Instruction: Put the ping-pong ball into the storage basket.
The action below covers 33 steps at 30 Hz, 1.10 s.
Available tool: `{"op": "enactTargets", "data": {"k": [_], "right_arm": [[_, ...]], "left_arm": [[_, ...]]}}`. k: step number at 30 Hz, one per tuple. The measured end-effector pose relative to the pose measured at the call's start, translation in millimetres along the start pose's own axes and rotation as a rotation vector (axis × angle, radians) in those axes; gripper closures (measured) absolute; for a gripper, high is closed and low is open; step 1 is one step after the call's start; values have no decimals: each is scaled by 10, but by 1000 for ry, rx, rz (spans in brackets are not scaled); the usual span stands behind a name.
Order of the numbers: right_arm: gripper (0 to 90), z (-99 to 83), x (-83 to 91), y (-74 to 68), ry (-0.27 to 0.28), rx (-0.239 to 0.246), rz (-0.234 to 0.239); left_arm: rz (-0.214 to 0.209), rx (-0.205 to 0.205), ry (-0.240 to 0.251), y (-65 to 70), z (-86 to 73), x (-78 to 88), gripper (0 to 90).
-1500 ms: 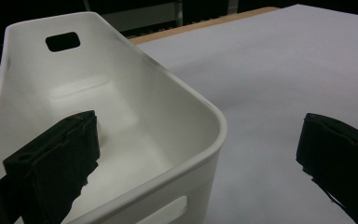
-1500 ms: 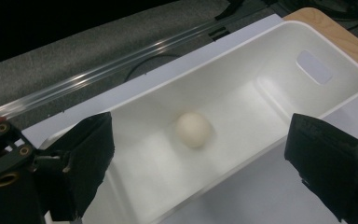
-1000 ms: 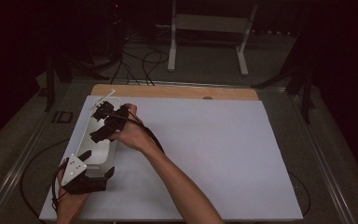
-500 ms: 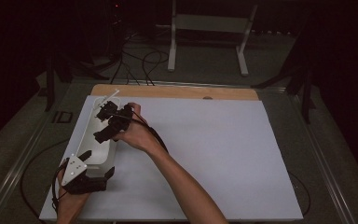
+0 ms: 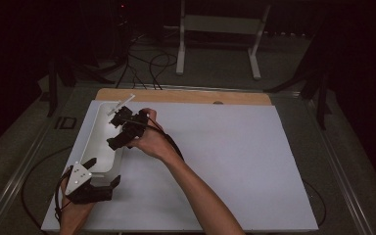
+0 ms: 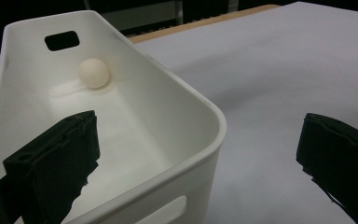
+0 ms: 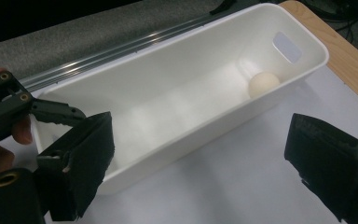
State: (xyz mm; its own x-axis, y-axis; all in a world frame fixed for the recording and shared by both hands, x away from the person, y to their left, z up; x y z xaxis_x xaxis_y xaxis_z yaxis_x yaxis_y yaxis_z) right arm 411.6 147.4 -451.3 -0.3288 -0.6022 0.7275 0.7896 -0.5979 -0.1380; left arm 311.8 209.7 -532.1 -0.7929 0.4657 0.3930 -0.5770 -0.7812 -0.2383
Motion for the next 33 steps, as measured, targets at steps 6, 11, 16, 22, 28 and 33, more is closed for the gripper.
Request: {"op": "enactTargets", "data": {"k": [6, 11, 16, 22, 28, 33], "right_arm": [[78, -54, 51, 72, 0, -4, -5], [78, -104, 85, 123, -2, -14, -8], [78, -148, 111, 163, 1, -19, -9], [78, -199, 139, 210, 7, -24, -12], [78, -258, 173, 291, 10, -35, -18], [78, -298, 212, 349, 13, -43, -23]], "left_arm": [[-1, -2, -1, 1, 0, -3, 0], [-2, -4, -3, 2, -2, -7, 0], [-2, -6, -4, 4, -3, -8, 0], [-1, -8, -6, 8, -5, -2, 0], [-1, -6, -6, 7, -5, -6, 0], [0, -6, -5, 11, -5, -3, 0]]}}
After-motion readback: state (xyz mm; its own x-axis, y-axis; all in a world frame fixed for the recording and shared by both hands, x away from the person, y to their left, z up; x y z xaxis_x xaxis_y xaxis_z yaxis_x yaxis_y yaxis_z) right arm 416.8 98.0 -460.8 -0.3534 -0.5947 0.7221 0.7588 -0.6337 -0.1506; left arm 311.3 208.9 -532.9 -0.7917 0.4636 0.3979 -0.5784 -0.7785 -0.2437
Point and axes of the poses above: each handheld gripper's, and its own axes: x roughly backward along the jaws, z roughly out of its top, y roughly to its right, the point moved 10 cm from there along -x, roughly forward along the jaws, and after that the axes turned 12 degrees about -x, right-handed, at the moved point
